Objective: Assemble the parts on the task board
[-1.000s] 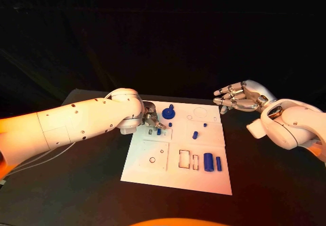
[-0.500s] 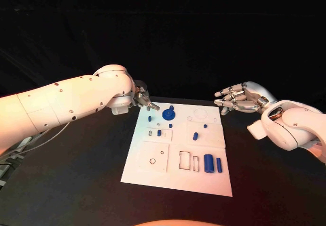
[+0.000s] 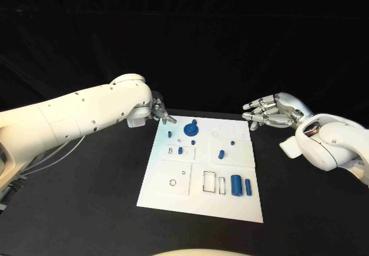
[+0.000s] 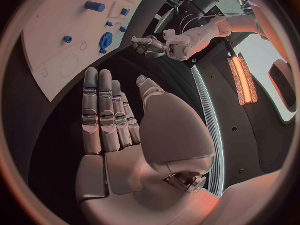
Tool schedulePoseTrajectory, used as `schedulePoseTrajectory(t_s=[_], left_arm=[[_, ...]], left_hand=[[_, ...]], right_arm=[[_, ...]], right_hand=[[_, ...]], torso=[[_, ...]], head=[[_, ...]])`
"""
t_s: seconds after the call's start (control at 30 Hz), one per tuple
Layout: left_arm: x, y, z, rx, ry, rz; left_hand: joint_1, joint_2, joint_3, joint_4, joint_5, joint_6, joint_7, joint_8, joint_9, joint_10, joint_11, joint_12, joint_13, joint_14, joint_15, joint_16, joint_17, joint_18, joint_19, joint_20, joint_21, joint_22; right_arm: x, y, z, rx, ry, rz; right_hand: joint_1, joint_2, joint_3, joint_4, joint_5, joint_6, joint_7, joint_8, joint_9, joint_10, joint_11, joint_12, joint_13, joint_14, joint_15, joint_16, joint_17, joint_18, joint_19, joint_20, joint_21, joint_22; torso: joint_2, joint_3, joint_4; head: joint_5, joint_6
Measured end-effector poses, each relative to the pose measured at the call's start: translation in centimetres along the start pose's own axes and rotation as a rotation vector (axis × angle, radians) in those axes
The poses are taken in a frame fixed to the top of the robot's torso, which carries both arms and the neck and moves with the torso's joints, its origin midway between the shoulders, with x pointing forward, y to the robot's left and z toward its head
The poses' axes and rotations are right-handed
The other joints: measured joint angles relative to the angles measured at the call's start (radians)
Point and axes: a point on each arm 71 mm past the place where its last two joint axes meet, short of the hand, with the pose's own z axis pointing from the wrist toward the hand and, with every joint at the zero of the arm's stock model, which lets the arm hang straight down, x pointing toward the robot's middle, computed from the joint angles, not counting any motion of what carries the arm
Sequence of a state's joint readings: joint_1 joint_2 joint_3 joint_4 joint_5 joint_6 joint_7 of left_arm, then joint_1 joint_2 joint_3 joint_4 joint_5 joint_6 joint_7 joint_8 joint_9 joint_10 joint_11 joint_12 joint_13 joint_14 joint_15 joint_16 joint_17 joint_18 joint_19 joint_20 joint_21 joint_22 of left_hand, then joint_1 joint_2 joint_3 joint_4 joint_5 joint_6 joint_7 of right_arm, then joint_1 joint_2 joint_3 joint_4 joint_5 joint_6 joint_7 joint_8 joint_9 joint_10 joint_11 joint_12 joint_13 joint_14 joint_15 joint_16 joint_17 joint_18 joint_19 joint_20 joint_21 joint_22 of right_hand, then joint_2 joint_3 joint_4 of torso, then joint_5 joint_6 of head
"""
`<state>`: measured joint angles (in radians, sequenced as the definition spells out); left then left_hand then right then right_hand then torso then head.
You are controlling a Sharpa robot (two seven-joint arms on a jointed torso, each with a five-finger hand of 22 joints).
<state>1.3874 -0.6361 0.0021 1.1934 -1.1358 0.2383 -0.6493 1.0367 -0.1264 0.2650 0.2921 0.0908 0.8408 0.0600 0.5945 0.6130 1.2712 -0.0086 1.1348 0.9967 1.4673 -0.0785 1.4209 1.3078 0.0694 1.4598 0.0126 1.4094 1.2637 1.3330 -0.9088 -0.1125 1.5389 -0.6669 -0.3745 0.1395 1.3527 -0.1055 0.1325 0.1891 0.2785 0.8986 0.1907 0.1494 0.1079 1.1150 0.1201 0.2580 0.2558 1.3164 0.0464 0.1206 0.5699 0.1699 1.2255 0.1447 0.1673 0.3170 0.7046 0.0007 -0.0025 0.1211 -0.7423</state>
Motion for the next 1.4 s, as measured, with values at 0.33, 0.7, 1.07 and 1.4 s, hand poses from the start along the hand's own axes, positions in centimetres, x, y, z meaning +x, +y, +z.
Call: schedulePoseTrajectory(t_s=[0.33, 0.7, 1.07, 1.4], left_arm=[[1.4, 0.4, 1.8, -0.037, 0.039, 0.000], [2.2, 0.6, 2.8, -0.052, 0.063, -0.009], [2.3, 0.6, 3.0, -0.054, 0.068, -0.015], [2.3, 0.7, 3.2, -0.060, 0.079, -0.017]], left_hand=[[0.008, 0.000, -0.005, 0.000, 0.000, 0.004, 0.004, -0.004, -0.006, 0.000, 0.000, 0.000, 0.002, 0.000, 0.000, 0.000, 0.000, 0.000, 0.000, 0.000, 0.000, 0.002], [0.008, 0.000, -0.011, 0.000, 0.000, 0.004, 0.004, -0.004, -0.012, 0.000, 0.000, 0.000, 0.001, 0.000, 0.000, 0.000, 0.000, 0.000, 0.000, 0.000, 0.000, 0.003], [0.013, 0.005, -0.011, 0.000, 0.000, 0.008, 0.008, -0.008, -0.018, 0.000, 0.000, 0.000, 0.001, 0.000, 0.000, 0.000, 0.000, 0.000, 0.000, 0.000, 0.000, 0.004], [0.026, 0.018, -0.011, 0.000, 0.000, 0.011, 0.011, -0.013, -0.028, 0.000, 0.000, 0.000, 0.000, 0.000, 0.000, 0.000, 0.000, 0.000, 0.000, 0.000, 0.000, 0.004]], right_arm=[[0.1, 0.1, 0.0, -0.003, 0.003, 0.001], [0.1, 0.1, -0.1, -0.003, 0.004, 0.001], [0.2, 0.1, -0.1, -0.004, 0.005, 0.001], [0.2, 0.1, -0.1, -0.005, 0.006, 0.001]], right_hand=[[0.000, 0.000, 0.000, 0.000, 0.000, 0.000, 0.000, 0.000, 0.000, 0.000, 0.000, 0.000, -0.001, 0.000, 0.000, -0.004, 0.000, 0.000, 0.000, 0.000, 0.000, -0.001], [0.000, 0.000, 0.000, 0.000, 0.000, 0.000, 0.000, 0.000, 0.000, 0.000, 0.000, 0.000, -0.001, 0.000, 0.000, -0.004, 0.000, 0.000, 0.000, 0.000, 0.000, -0.001], [0.000, 0.000, 0.000, 0.000, 0.000, 0.000, 0.000, 0.000, 0.000, 0.000, 0.000, 0.000, -0.001, 0.000, 0.000, -0.004, 0.000, 0.000, 0.000, 0.000, 0.000, -0.001], [0.000, 0.000, 0.000, 0.000, 0.000, 0.000, 0.000, 0.000, 0.000, 0.000, 0.000, 0.000, -0.001, 0.000, 0.000, -0.004, 0.000, 0.000, 0.000, 0.000, 0.000, -0.001]], torso=[[0.000, 0.0004, -0.0011], [0.001, 0.0014, -0.0035], [0.001, 0.0016, -0.0036], [0.000, 0.0018, -0.0035]], head=[[-0.001, -0.006], [-0.006, -0.011], [-0.006, -0.014], [-0.006, -0.014]])
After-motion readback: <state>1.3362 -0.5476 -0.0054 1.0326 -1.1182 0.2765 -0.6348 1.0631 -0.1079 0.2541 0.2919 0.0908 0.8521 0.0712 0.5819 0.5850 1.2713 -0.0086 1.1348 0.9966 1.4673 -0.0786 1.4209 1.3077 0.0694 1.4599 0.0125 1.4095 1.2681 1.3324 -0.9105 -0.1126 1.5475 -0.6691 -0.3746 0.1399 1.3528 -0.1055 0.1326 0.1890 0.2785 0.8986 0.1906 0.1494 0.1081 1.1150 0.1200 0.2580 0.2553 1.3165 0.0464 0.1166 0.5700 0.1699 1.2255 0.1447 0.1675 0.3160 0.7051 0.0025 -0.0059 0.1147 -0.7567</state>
